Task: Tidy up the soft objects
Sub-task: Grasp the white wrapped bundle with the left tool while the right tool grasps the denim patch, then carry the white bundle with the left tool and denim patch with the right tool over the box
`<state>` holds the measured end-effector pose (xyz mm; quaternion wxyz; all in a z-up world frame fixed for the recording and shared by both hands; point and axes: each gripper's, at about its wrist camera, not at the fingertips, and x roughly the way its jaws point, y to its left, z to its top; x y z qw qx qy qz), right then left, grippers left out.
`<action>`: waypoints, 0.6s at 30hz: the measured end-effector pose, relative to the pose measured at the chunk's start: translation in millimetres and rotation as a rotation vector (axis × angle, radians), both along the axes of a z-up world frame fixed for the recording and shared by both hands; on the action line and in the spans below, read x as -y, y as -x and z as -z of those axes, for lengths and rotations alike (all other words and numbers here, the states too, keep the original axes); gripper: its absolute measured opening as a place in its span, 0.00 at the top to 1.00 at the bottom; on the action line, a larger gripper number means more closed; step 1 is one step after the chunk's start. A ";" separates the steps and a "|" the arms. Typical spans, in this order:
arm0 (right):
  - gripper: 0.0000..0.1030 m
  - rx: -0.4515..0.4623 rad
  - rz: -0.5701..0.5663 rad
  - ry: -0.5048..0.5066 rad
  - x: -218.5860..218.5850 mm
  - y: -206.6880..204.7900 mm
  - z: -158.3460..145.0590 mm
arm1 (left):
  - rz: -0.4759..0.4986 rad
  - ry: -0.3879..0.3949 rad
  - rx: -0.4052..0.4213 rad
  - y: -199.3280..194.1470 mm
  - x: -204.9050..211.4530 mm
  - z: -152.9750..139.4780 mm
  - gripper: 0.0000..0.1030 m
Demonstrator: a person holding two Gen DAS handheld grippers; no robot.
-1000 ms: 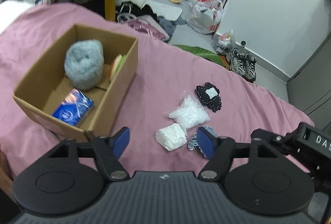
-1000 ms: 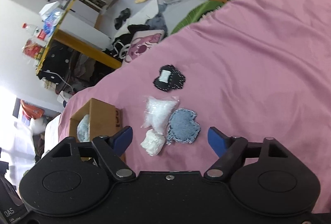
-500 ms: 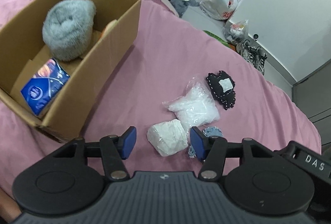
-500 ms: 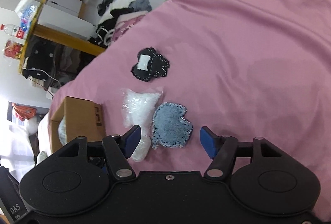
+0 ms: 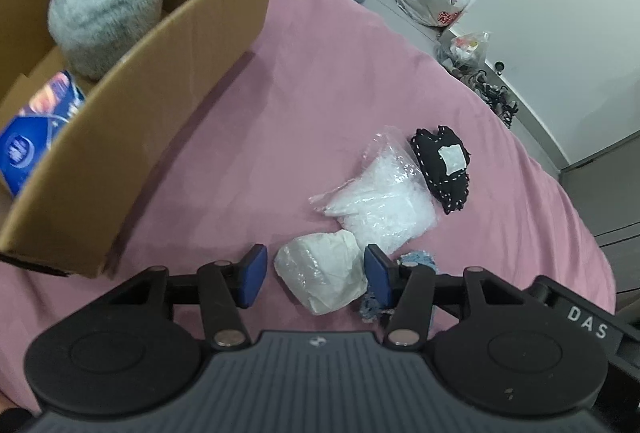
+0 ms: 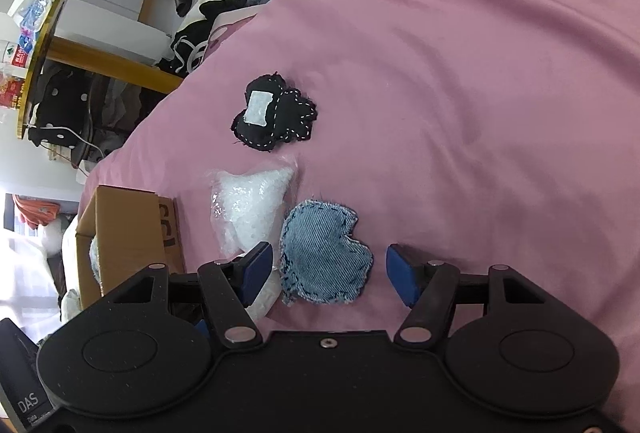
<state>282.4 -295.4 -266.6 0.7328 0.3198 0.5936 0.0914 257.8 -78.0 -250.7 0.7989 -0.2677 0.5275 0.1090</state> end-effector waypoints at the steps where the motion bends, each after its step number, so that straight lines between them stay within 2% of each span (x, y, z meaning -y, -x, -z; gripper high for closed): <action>1: 0.39 0.000 0.000 0.000 -0.4 -0.6 1.1 | -0.003 0.008 -0.002 -0.4 0.0 1.7 0.49; 2: 0.39 0.000 -0.001 0.000 -1.0 -1.1 1.2 | -0.007 0.014 -0.004 -1.3 0.1 3.4 0.49; 6: 0.39 0.005 -0.007 0.001 -2.1 -1.0 1.9 | -0.035 0.055 -0.016 -2.3 -3.3 10.3 0.60; 10: 0.40 0.010 -0.018 0.006 -4.6 -0.5 1.4 | -0.049 0.073 -0.010 0.6 -7.4 8.4 0.62; 11: 0.43 0.013 -0.024 0.014 -6.2 -0.4 1.2 | -0.050 0.073 -0.008 1.8 -7.7 7.3 0.63; 15: 0.66 0.016 -0.033 0.039 -6.4 2.1 0.3 | -0.043 0.067 0.005 7.4 -7.2 1.6 0.63; 18: 0.70 0.009 -0.018 0.017 -1.3 7.2 -2.1 | -0.028 0.050 0.007 11.2 -5.9 -1.6 0.63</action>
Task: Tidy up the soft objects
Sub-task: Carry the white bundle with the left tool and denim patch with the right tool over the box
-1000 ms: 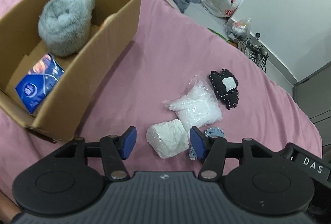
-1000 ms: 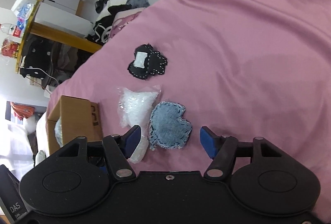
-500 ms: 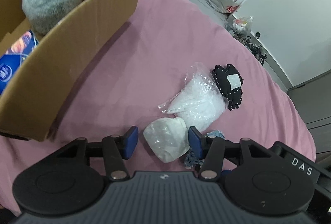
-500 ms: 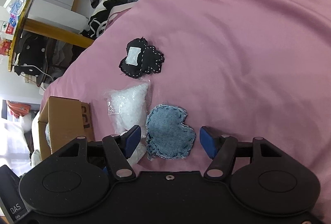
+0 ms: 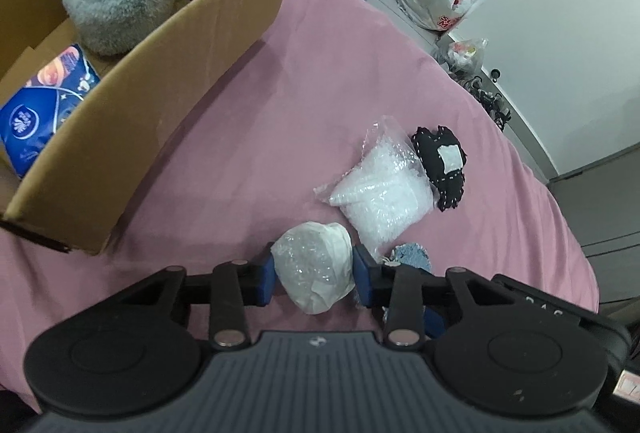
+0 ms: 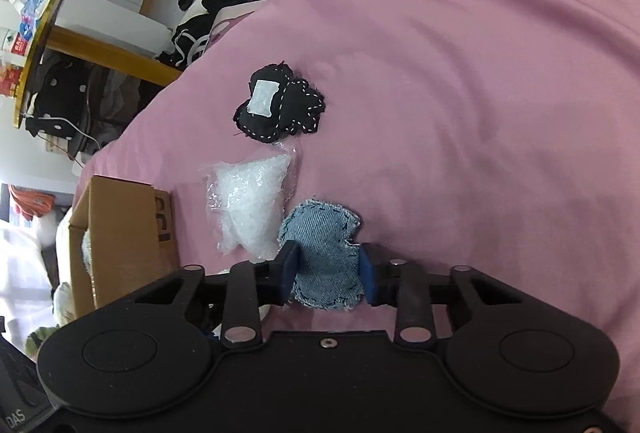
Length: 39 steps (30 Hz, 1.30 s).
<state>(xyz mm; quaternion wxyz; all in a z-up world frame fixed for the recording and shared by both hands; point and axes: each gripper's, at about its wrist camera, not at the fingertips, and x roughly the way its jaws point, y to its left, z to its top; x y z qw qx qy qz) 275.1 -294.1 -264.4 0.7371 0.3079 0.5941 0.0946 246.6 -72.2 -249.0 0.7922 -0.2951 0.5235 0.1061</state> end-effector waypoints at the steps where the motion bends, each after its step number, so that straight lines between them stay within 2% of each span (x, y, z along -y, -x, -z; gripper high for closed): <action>1: 0.70 0.006 0.002 0.000 0.4 1.8 -2.8 | 0.003 0.001 0.000 1.0 0.4 -1.1 0.63; 5: 0.70 0.064 0.018 -0.006 3.6 11.8 -21.7 | 0.032 -0.012 0.014 4.7 3.1 -10.9 0.63; 9: 0.70 0.128 0.029 0.038 5.8 22.5 -41.0 | 0.054 -0.034 0.020 8.6 4.9 -22.2 0.63; 28: 0.70 0.279 0.077 0.120 2.0 61.0 -99.4 | 0.134 -0.076 0.139 43.8 -3.3 -81.5 0.63; 36: 0.70 0.323 0.101 0.065 7.8 81.5 -118.0 | 0.170 -0.096 0.199 61.0 -12.1 -110.4 0.63; 39: 0.70 0.350 0.100 0.080 5.7 86.1 -125.4 | 0.183 -0.103 0.223 67.8 -16.9 -120.7 0.63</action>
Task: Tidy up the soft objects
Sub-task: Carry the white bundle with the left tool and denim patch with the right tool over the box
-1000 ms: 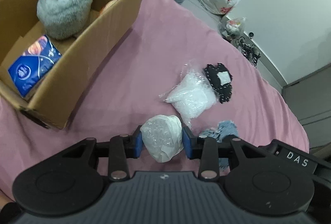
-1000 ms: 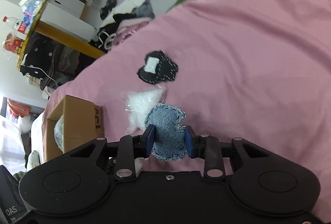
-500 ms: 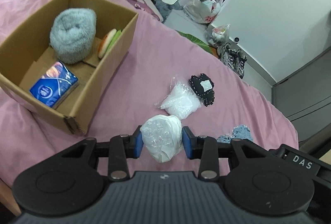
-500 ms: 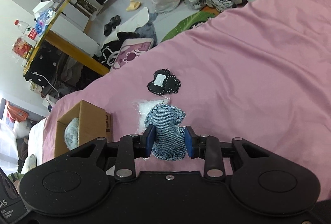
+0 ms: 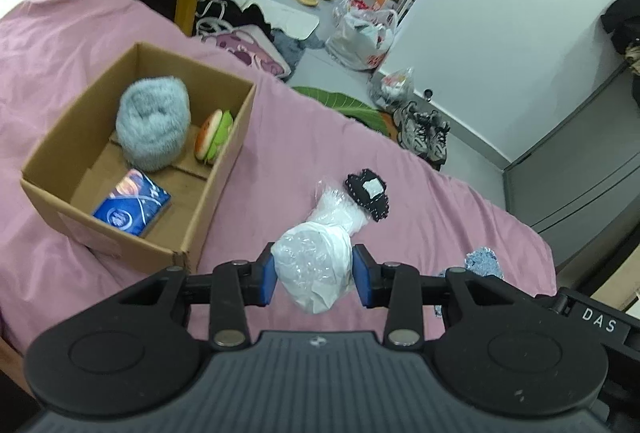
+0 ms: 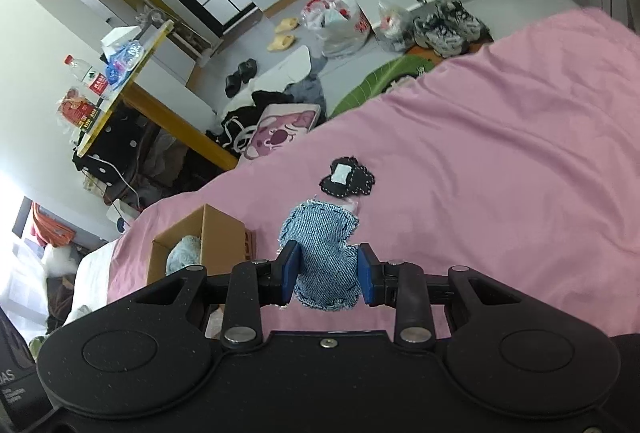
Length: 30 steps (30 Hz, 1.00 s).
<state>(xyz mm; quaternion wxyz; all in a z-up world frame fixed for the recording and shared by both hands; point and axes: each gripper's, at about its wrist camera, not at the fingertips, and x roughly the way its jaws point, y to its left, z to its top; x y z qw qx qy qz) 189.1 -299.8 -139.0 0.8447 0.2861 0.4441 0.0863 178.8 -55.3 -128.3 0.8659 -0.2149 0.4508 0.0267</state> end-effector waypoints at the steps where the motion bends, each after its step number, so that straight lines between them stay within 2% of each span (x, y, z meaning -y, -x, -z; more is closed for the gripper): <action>1: 0.70 0.002 0.001 -0.002 -0.9 0.4 -1.6 | 0.004 0.000 0.006 2.0 -1.5 -3.4 0.63; 13: 0.70 0.080 -0.021 0.012 -24.4 11.4 -28.9 | 0.019 -0.013 0.075 23.8 -26.8 -33.6 0.63; 16: 0.70 0.089 -0.036 -0.014 -33.8 12.4 -33.9 | 0.012 -0.012 0.092 29.2 -38.5 -39.4 0.63; 30: 0.70 0.119 -0.082 0.027 -93.3 8.9 -44.8 | -0.026 -0.004 0.139 36.2 -101.8 -53.4 0.63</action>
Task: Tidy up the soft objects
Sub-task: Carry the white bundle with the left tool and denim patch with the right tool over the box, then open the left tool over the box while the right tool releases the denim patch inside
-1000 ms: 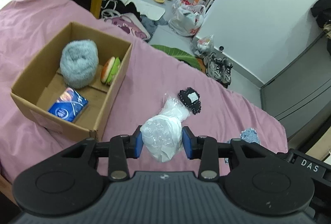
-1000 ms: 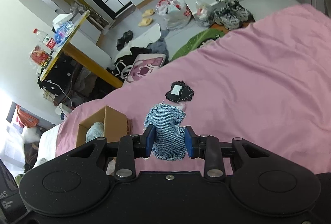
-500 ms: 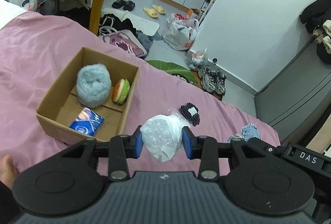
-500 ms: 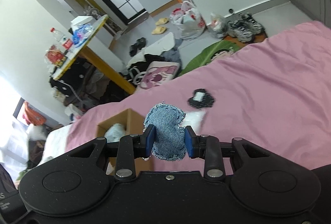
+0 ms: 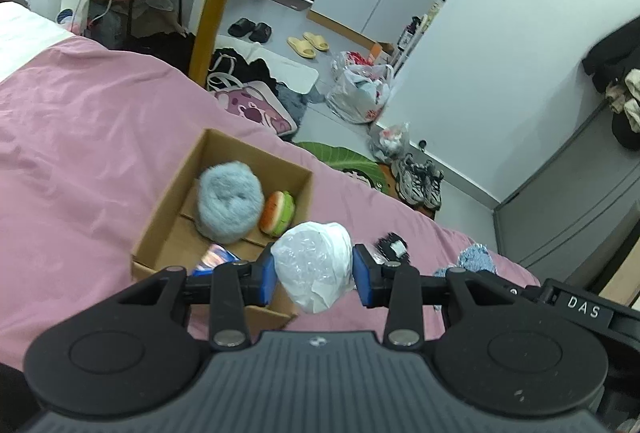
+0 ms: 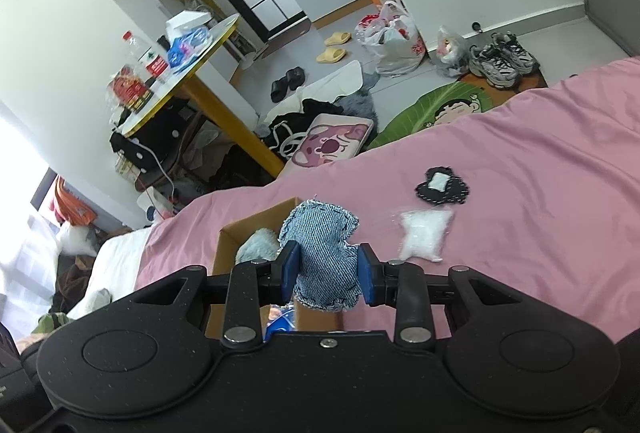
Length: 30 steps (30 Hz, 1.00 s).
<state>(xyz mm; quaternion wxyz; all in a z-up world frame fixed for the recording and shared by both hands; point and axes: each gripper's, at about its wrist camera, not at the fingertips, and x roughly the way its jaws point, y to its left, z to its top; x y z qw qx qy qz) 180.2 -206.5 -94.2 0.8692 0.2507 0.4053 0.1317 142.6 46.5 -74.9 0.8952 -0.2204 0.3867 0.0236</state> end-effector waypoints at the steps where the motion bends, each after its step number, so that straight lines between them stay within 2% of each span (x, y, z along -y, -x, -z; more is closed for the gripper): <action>1: 0.70 0.002 -0.007 0.001 -5.2 -0.6 -0.5 | -0.006 0.003 0.001 -0.2 -5.7 1.0 0.63; 17: 0.70 0.003 -0.111 0.070 -80.0 -16.0 -0.9 | -0.094 0.069 -0.005 -12.0 -71.2 26.0 0.63; 30: 0.69 -0.015 -0.158 0.150 -122.4 -40.8 16.3 | -0.131 0.094 -0.052 -39.7 -87.9 61.2 0.63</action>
